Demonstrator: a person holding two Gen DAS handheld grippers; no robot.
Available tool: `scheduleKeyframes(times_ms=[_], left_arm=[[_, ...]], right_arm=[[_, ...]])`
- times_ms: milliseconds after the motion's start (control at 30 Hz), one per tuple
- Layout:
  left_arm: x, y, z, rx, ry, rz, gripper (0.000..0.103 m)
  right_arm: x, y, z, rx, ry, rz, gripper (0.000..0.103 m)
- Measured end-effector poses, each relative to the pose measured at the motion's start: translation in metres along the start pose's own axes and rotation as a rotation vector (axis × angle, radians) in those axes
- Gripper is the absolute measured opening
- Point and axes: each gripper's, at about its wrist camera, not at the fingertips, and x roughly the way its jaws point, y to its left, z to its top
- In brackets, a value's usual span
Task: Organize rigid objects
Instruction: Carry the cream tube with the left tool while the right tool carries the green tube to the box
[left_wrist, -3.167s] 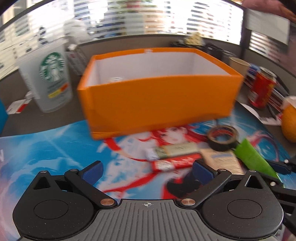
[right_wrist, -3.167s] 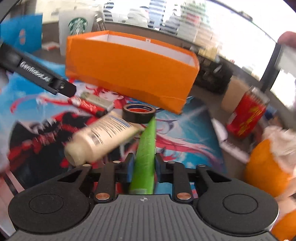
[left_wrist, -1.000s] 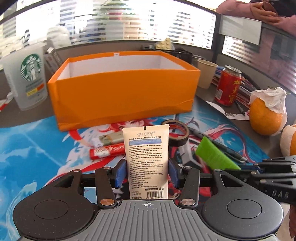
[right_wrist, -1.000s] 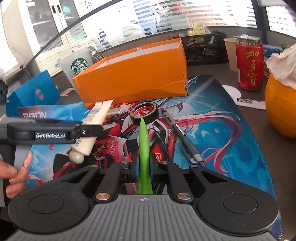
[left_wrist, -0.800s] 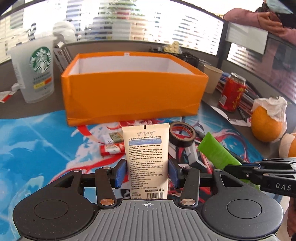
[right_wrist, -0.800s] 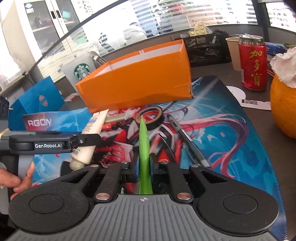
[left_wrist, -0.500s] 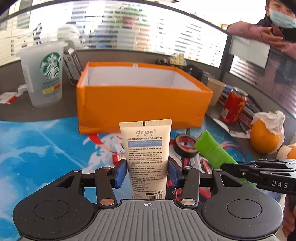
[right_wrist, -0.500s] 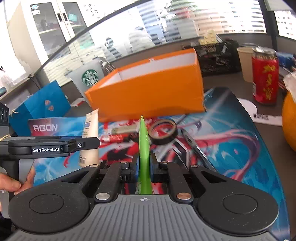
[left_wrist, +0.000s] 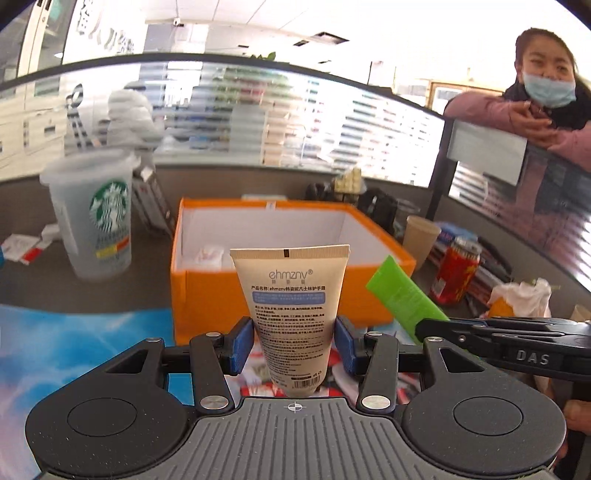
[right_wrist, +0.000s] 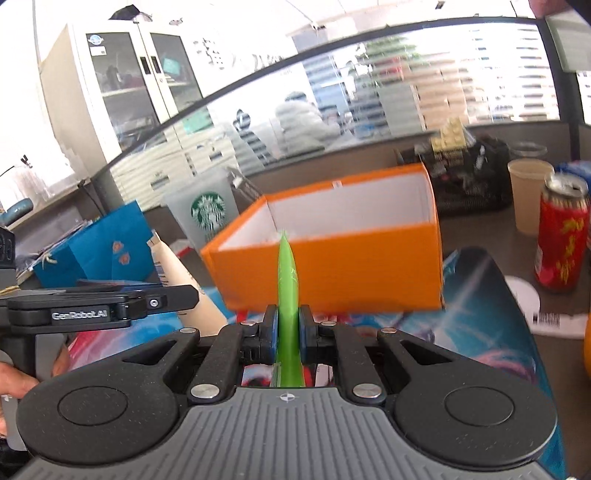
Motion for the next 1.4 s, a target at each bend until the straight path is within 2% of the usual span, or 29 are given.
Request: scheduleKeyframes(times_ms=[300,700,1067,1233,1400], left_arm=[[0.006,-0.002,0.039,0.006,-0.033,0.000,0.045],[0.030,-0.010,0.072,0.026,-0.029,-0.001,0.045],[0.054,-0.003,0.105,0.037,-0.040,0.022,0.045],[0.080,0.006,0.115,0.027,0.001,0.033,0.045],[0.121,0.018,0.109,-0.011,0.105,0.026,0.045]], right_arm=[[0.010,-0.002,0.042,-0.008,-0.072,0.029,0.010],[0.029,-0.002,0.059,-0.015,-0.080,0.042,0.010],[0.045,-0.014,0.089,-0.006,-0.099,0.028,0.010],[0.067,-0.028,0.109,0.004,-0.087,0.002,0.010],[0.104,-0.052,0.117,0.036,-0.028,-0.042,0.010]])
